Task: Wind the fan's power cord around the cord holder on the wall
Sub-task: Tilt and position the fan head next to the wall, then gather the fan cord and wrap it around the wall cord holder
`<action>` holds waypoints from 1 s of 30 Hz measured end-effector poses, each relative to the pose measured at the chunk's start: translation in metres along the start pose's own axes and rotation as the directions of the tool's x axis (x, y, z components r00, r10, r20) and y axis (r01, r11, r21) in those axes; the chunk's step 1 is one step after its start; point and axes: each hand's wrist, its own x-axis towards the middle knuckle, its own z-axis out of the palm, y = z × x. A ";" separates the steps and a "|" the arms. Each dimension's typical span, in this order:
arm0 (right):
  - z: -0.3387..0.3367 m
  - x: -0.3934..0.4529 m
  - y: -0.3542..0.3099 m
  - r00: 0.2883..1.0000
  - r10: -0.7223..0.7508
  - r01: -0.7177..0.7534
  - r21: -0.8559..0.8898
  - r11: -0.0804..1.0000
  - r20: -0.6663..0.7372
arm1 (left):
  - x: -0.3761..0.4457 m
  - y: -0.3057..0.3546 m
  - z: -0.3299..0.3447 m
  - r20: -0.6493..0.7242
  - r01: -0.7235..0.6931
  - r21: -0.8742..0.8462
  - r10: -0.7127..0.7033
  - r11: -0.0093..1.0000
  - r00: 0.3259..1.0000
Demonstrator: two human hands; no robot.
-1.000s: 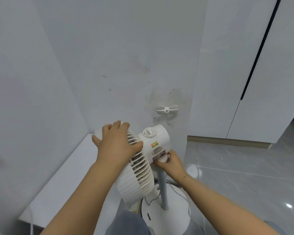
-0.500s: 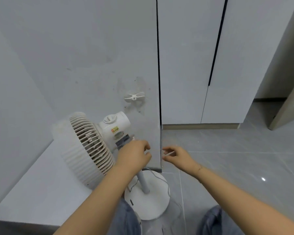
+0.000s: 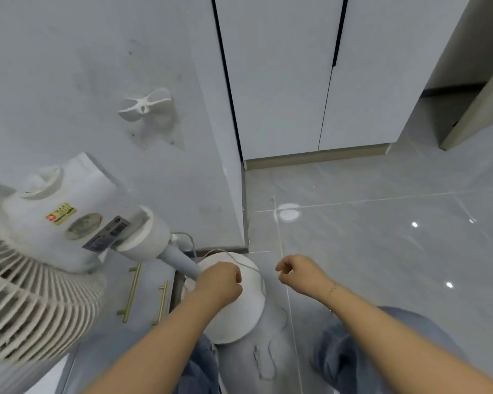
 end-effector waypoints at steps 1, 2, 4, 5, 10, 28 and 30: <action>-0.002 0.011 0.003 1.000 0.016 -0.015 -0.031 0.999 0.019 | 0.017 0.002 0.006 0.026 -0.008 0.013 0.008 1.000 1.000; -0.004 0.025 0.008 0.999 0.036 -0.035 -0.044 0.998 0.027 | 0.037 0.004 0.014 0.050 -0.020 0.032 0.019 0.999 0.999; -0.006 0.048 0.021 0.997 0.082 -0.080 -0.073 0.994 0.014 | 0.071 0.007 0.029 0.087 -0.054 0.085 0.046 0.995 0.995; -0.004 0.059 0.032 0.994 0.109 -0.107 -0.100 0.989 0.018 | 0.090 0.008 0.041 0.115 -0.081 0.115 0.067 0.990 0.991; 0.016 0.093 0.075 0.961 0.206 -0.158 -0.245 0.957 0.185 | 0.149 0.011 0.113 0.279 -0.296 0.308 0.212 0.904 0.937; 0.054 0.131 0.164 0.851 0.485 -0.398 -0.353 0.847 0.203 | 0.244 0.012 0.212 0.287 -0.292 0.238 0.221 0.926 0.932; 0.048 0.127 0.155 0.857 0.491 -0.418 -0.343 0.841 0.159 | 0.242 0.014 0.188 0.212 -0.246 0.108 0.220 0.963 0.952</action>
